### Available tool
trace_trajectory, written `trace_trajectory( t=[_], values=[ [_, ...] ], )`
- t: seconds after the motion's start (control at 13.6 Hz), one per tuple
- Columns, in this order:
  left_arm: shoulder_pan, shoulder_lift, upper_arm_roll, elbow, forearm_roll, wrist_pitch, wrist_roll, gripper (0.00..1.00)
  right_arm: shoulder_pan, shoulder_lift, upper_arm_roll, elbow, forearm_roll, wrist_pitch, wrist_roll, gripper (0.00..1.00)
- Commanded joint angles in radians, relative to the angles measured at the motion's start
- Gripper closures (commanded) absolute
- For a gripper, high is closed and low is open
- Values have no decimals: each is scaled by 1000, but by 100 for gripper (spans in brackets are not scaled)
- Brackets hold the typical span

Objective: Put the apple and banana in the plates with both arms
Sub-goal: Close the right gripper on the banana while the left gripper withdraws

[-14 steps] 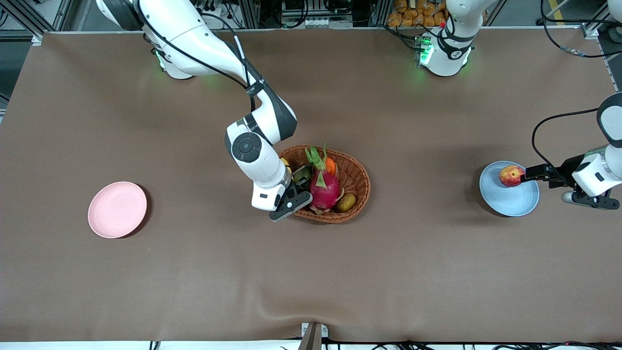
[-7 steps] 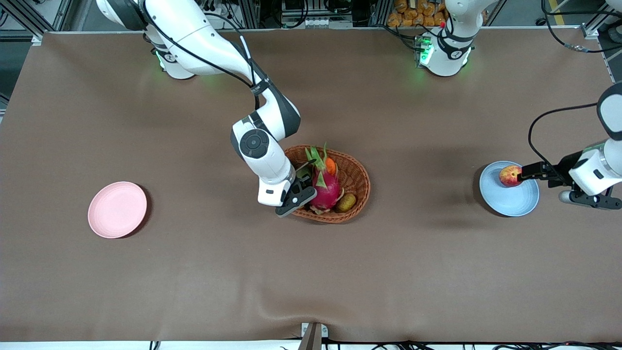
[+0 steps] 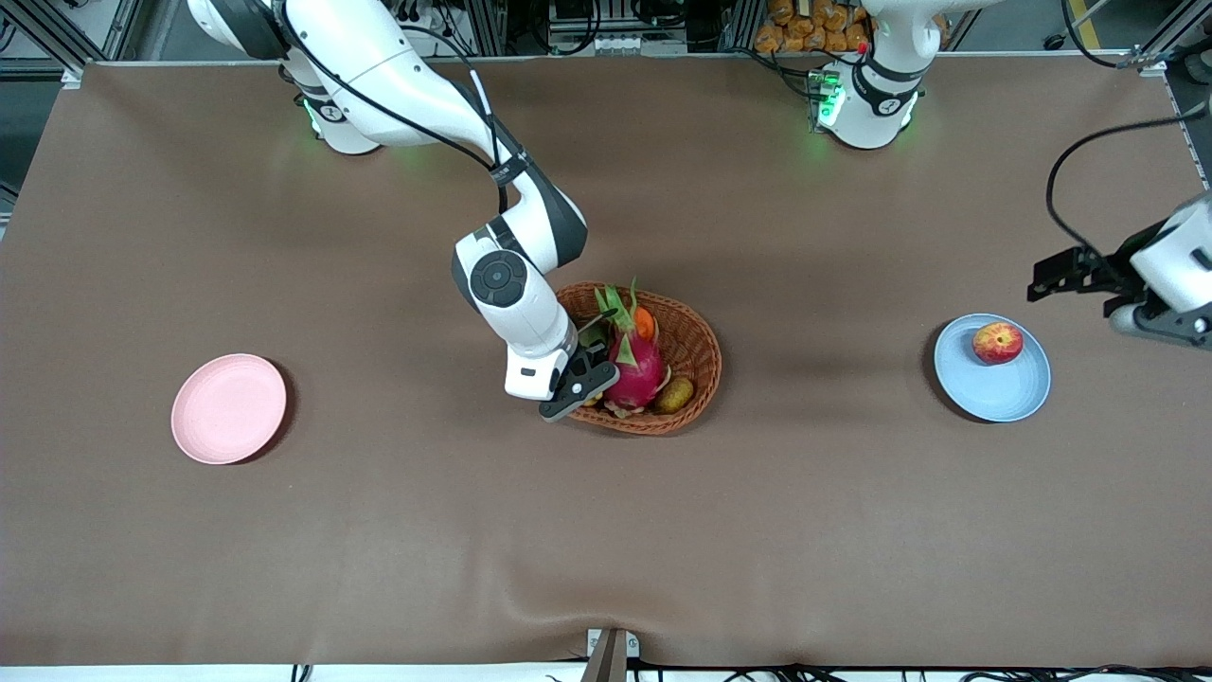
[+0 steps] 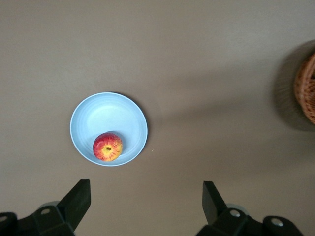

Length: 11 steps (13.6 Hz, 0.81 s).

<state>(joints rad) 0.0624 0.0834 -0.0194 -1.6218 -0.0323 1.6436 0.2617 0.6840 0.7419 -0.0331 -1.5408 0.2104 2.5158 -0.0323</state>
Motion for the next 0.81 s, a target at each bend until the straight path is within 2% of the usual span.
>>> trace_trajectory(
  t=[0.0, 0.22, 0.51, 0.73],
  values=[
    [-67, 7, 76, 68, -14, -64, -47, 0, 16, 4, -13, -4, -16, 20, 14, 100],
    [-124, -39, 104, 65, -9, -154, -230, 0, 11, -19, -14, -4, -17, -2, 9, 100],
    [-78, -100, 98, 30, -12, -205, -245, 0, 6, -88, -14, -2, -17, -34, 18, 100],
    [-72, -172, 99, 16, -12, -284, -265, 0, -1, -154, -14, -2, -17, -109, 20, 100]
  ],
)
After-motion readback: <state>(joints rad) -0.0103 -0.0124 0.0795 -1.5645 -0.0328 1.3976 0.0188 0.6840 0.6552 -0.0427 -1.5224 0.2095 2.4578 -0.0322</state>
